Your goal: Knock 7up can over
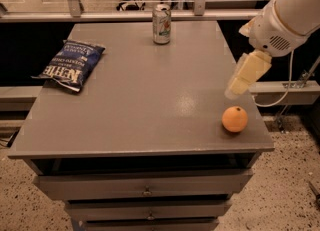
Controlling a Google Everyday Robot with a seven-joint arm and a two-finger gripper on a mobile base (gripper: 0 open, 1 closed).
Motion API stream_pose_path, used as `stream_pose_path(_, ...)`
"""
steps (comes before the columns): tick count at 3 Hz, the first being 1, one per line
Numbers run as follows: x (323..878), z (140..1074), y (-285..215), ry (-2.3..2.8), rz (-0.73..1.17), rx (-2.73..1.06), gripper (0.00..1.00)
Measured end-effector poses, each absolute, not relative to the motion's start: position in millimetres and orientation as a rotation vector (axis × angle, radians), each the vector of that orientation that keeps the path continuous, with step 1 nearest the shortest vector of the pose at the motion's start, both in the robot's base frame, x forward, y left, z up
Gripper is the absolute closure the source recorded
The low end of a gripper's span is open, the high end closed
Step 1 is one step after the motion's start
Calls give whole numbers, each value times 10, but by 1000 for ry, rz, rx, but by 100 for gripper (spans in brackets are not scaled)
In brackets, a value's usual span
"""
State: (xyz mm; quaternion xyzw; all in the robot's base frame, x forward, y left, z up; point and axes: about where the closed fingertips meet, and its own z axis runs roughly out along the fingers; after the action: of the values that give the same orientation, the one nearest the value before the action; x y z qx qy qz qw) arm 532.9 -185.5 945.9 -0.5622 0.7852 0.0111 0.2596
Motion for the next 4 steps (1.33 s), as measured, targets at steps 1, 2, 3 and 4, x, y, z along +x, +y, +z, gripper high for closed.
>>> stream_pose_path(1,5726,9432,-1713,2064,73,-1411,0)
stream_pose_path(2,6072,9460,-1507,1993,134,-1304,0)
stream_pose_path(3,6157,9505,-1481,1969,125,-1278,0)
stream_pose_path(4,6157,9505,-1481,1969,125,-1278,0)
